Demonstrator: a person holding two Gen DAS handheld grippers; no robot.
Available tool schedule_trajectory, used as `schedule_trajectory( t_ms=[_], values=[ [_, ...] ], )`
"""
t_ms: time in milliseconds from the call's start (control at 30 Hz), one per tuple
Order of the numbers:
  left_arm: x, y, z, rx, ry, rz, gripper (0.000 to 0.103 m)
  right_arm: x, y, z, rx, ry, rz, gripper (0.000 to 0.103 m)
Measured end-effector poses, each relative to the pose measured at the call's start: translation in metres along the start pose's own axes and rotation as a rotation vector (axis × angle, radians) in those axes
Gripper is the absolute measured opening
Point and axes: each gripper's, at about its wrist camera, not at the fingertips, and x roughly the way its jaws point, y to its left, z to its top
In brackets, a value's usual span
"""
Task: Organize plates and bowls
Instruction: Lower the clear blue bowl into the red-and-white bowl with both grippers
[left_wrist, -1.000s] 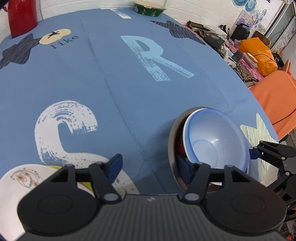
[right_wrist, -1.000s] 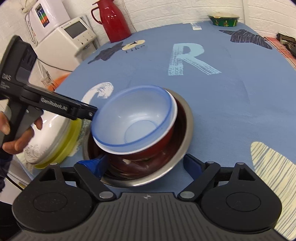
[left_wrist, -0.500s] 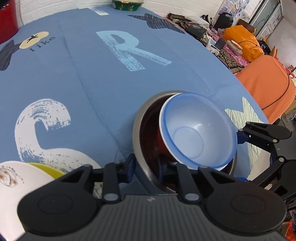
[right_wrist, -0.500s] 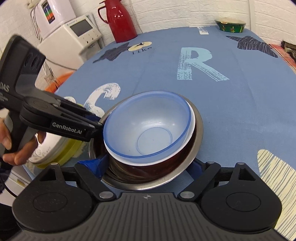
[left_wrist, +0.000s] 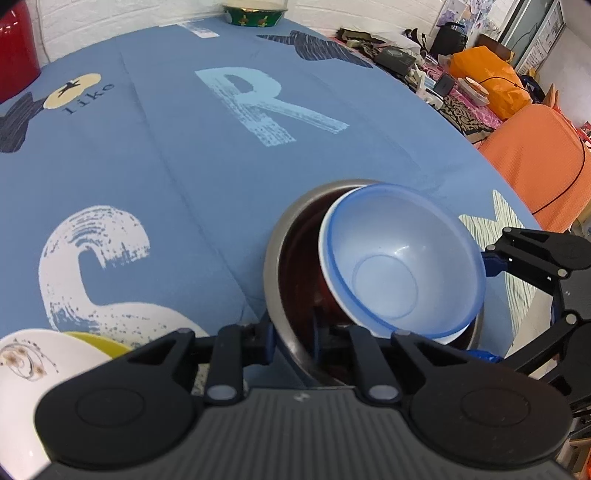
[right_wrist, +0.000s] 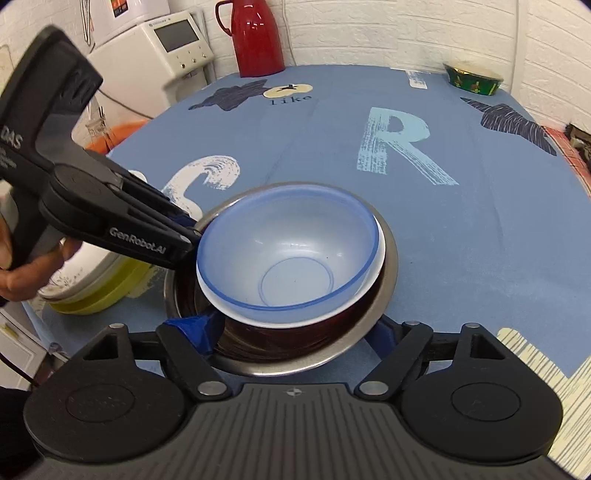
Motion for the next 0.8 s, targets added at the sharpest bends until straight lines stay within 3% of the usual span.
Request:
schedule_trajectory(
  t_ms=[467,667,800],
  values=[
    [-0.024,0.004,0.004,0.018,-0.080,0.074,0.008,-0.004,0.017,0.015,-0.019,-0.091,-0.020,0.068],
    [-0.075,0.023,-0.002,-0.033,-0.124,0.115,0.008,-0.017,0.054,0.044,-0.110,-0.123,0.017,0.069],
    [-0.121,0.045,-0.025,-0.087,-0.157,0.206,0.008,-0.013,0.093,0.062,-0.191,-0.142,0.097,0.069]
  ],
)
